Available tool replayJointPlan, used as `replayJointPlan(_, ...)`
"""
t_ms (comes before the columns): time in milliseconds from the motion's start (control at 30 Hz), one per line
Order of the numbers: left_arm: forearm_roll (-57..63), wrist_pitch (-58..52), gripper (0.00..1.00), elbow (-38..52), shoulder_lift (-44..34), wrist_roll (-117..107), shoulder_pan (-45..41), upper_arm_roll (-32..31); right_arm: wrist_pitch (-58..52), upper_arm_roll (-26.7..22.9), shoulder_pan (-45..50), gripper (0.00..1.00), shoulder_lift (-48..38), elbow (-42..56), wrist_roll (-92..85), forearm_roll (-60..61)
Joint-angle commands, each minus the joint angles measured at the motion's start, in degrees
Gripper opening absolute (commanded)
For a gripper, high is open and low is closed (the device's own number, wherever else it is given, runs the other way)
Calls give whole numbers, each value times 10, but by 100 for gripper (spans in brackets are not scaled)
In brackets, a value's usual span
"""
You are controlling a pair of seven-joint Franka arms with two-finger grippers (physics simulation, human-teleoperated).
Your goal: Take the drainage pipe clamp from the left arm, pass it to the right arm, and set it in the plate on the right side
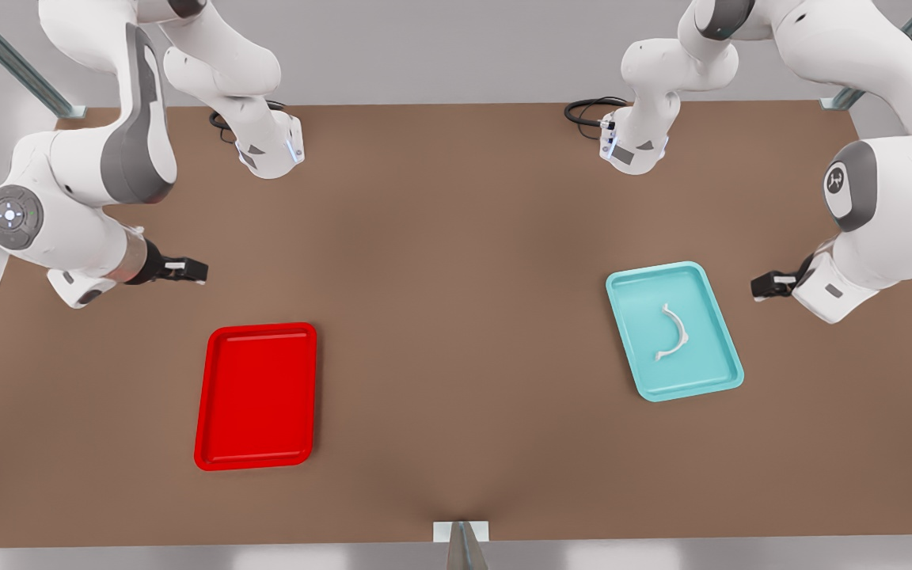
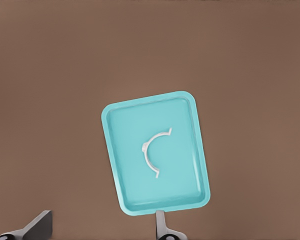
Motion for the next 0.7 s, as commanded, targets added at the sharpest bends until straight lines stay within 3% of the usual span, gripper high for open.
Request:
replayJointPlan(0, 3, 21, 100, 0, -1, 13, -7, 0, 41, 0, 3, 100, 5, 1, 4, 9)
replayJointPlan(100, -14, 78, 100, -8, 75, -74, -55, -1, 37, 1, 4, 100, 4, 1, 6, 9)
replayJointPlan(200, -41, 313, 100, -175, 93, -28, -62, -3, 38, 1, 4, 100, 5, 3, 6, 9)
replayJointPlan(400, -78, 349, 100, -233, 94, 171, -47, -3, 59, 2, 11, 100, 47, 1, 9, 7)
replayJointPlan(500, -78, 368, 100, -300, 58, 169, -38, 3, 98, 5, 25, 100, 63, 4, 17, 8)
replayJointPlan(567, -78, 444, 100, -392, 19, 155, -29, 3, 97, 4, 19, 100, 67, 4, 16, 9)
replayJointPlan(667, -81, 462, 100, -433, 0, 21, -28, 2, 99, -3, 11, 100, 72, 11, 6, 9)
